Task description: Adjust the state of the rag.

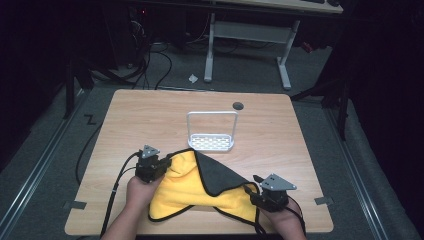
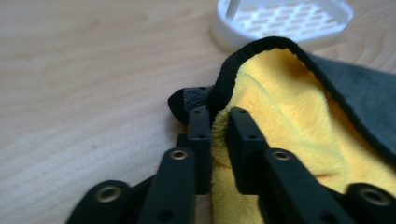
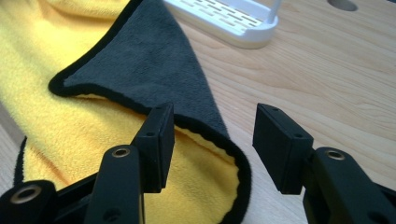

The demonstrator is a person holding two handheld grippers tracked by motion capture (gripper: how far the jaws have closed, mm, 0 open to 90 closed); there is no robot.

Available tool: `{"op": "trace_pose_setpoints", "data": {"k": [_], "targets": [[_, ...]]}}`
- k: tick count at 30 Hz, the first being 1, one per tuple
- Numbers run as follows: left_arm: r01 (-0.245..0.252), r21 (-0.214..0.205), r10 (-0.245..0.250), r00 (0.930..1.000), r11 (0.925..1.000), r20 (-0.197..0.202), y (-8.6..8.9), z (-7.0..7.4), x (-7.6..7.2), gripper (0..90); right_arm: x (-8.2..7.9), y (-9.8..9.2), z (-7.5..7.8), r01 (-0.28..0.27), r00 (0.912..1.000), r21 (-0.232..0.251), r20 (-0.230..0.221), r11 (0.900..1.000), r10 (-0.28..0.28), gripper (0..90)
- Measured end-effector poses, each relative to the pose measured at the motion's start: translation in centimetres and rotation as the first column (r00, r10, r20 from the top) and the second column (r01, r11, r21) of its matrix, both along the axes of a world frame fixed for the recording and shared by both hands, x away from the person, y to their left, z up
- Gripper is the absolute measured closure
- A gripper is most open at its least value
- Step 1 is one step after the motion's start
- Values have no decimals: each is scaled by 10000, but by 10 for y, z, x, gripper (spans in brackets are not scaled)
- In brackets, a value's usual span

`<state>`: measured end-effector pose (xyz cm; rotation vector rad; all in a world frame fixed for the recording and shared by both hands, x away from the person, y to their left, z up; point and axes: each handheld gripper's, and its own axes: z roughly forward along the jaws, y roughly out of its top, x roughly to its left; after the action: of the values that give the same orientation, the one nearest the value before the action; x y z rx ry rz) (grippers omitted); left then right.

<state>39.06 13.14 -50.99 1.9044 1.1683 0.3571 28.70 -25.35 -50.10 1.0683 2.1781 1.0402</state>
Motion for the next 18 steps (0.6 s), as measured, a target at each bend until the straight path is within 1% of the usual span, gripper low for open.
{"op": "trace_pose_setpoints", "data": {"k": [1, 2, 3, 5, 6, 8, 9, 11, 12, 13, 14, 16, 17, 18], "targets": [[-99, 7, 99, 9994, 10000, 317, 2, 11, -4, 831, 0, 1, 0, -43, 10000, -48, -13, 10000, 43, 491], [-171, 105, 164, 9977, 9998, 659, 3, 22, -8, 833, 0, 3, -1, -88, 10000, -65, -17, 9999, 88, 491], [-182, 202, 162, 9953, 9996, 951, 3, 30, -11, 833, 0, 3, -1, -112, 9999, -79, -14, 9999, 112, 492], [-215, 522, 136, 9890, 9984, 1474, 3, 54, -15, 826, 1, 4, -1, -137, 9999, -68, -14, 9999, 137, 492], [-261, 596, 165, 9875, 9979, 1570, 2, 61, -15, 818, 1, 5, -1, -177, 9998, -92, 20, 9998, 177, 492], [-428, 788, 297, 9867, 9960, 1597, 0, 66, -9, 795, 2, 6, -1, -175, 9998, -79, -4, 9998, 175, 493], [-488, 846, 354, 9876, 9952, 1531, -1, 65, -6, 795, 2, 6, -1, -185, 9998, -74, -33, 9998, 184, 493], [-630, 905, 517, 9912, 9939, 1220, -3, 53, 5, 763, 3, 7, -2, -201, 9998, -108, -45, 9997, 200, 493], [-633, 808, 554, 9939, 9947, 958, -2, 46, 10, 711, 3, 6, -3, -217, 9997, -127, -74, 9997, 216, 494], [-653, 548, 611, 9953, 9964, 751, 0, 41, 11, 641, 3, 6, -4, -218, 9997, -167, -85, 9996, 216, 494], [-767, 293, 741, 9939, 9966, 814, 4, 37, 8, 583, 3, 6, -4, -199, 9997, -157, -126, 9997, 197, 494], [-895, 99, 881, 9910, 9959, 1006, 13, 33, -1, 529, 3, 4, -6, -200, 9997, -132, -153, 9997, 198, 494], [-1006, 76, 993, 9895, 9949, 1047, 21, 31, -9, 511, 3, 4, -6, -151, 9997, -106, -191, 9998, 149, 492], [-1145, 241, 1115, 9884, 9931, 1027, 30, 27, -18, 494, 3, 4, -6, -175, 9997, -75, -195, 9998, 174, 488]]}}
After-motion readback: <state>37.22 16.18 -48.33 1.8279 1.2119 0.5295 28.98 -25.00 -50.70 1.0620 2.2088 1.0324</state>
